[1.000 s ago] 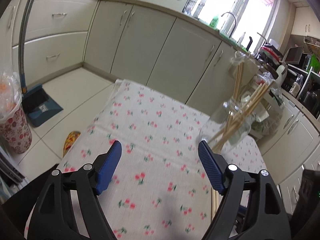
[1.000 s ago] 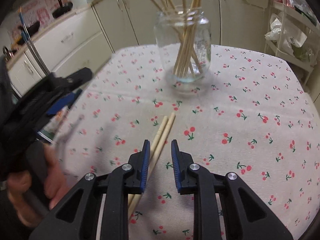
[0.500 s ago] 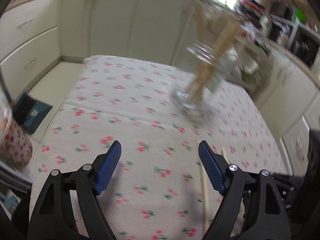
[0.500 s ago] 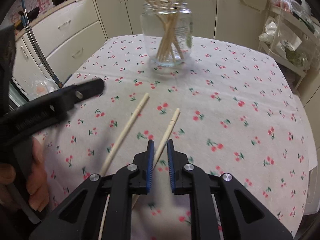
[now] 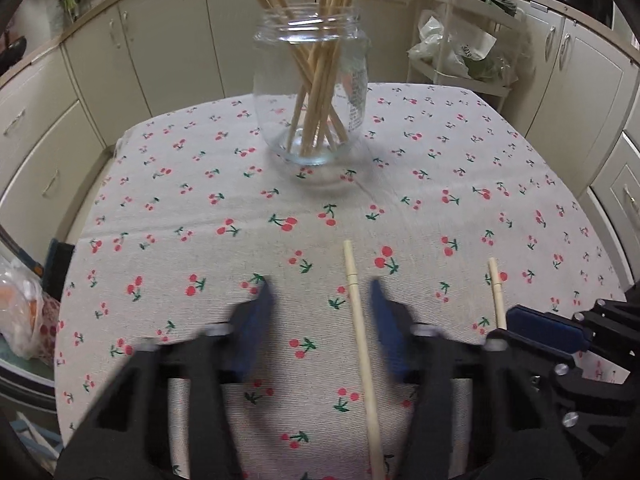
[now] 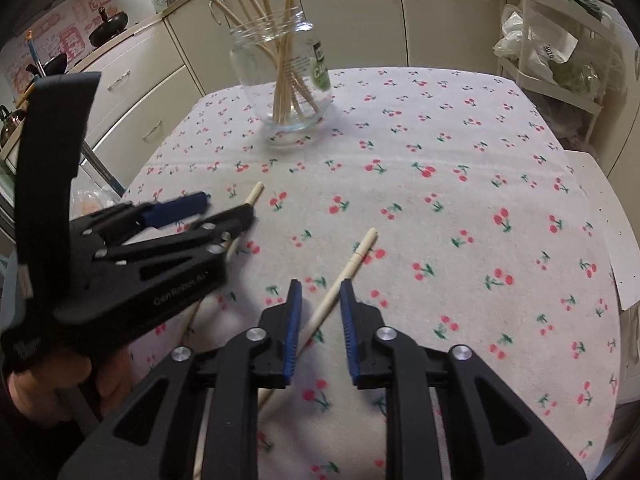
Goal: Organize utensils
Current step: 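Move both tools back to the last sticks on the cloth, then close the left tool on a stick while the right tool closes on another stick, then lift the left tool's stick over the jar and lower it in while the right tool carries its stick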
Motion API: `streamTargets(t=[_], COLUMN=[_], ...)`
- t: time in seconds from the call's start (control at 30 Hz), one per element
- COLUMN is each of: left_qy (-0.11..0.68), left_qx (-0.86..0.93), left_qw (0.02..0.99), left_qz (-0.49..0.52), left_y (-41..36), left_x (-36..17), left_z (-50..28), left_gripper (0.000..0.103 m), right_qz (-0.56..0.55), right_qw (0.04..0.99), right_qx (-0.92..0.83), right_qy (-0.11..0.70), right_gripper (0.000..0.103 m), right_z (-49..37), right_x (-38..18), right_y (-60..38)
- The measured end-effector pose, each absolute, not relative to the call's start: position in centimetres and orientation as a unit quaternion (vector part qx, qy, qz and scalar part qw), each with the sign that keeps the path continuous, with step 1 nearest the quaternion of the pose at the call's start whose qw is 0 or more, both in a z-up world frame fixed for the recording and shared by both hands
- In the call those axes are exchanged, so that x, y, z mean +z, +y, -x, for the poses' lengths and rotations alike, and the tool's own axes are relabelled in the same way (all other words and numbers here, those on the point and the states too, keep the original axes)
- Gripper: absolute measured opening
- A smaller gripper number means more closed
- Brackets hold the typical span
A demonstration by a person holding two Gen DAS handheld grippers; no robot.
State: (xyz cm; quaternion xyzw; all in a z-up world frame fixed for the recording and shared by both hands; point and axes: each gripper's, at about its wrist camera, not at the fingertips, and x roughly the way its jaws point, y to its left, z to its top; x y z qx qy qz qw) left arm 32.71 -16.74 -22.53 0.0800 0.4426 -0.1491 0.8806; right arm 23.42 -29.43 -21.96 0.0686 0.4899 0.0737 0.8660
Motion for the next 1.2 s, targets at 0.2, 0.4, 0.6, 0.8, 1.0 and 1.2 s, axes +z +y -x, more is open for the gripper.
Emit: streamTargets(t=[0.2,0.4,0.6,0.8,1.0,1.2], left_qy=[0.464,0.483,0.478,0.498,0.504,0.494], left_qx=[-0.161,-0.175,-0.176,-0.206,-0.202,-0.201], left_qw=[0.87,0.857,0.86,0.842,0.839,0.844], left_qz=[-0.043,-0.026,-0.041,-0.005,-0.034,-0.063], left_y=[-14.1,-13.8,-15.0,-13.2,-13.7,-14.4], left_x=[-22.3,-22.2,-22.3,-22.3,-22.3,-22.0], left_z=[-33.4,-33.9,-33.3,-33.4,-33.4,-33.3], left_gripper=[0.012,0.021,0.007,0.005,0.006,0.005], right_qz=[-0.026,-0.004,0.062,0.027,0.053,0.047], right_qw=[0.866,0.856,0.854,0.847,0.845,0.848], right_qx=[0.099,0.081,0.086,0.095,0.094,0.092], right_qy=[0.489,0.511,0.51,0.522,0.524,0.519], right_gripper=[0.02,0.022,0.007,0.006,0.006,0.006], right_z=[-24.1,-24.5,-24.4,-24.5,-24.4,-24.3], right_x=[-21.6,-22.0,-22.1,-21.9,-21.9,-21.8], right_y=[-27.7,-27.5,-25.4,-26.6,-25.8,-25.8])
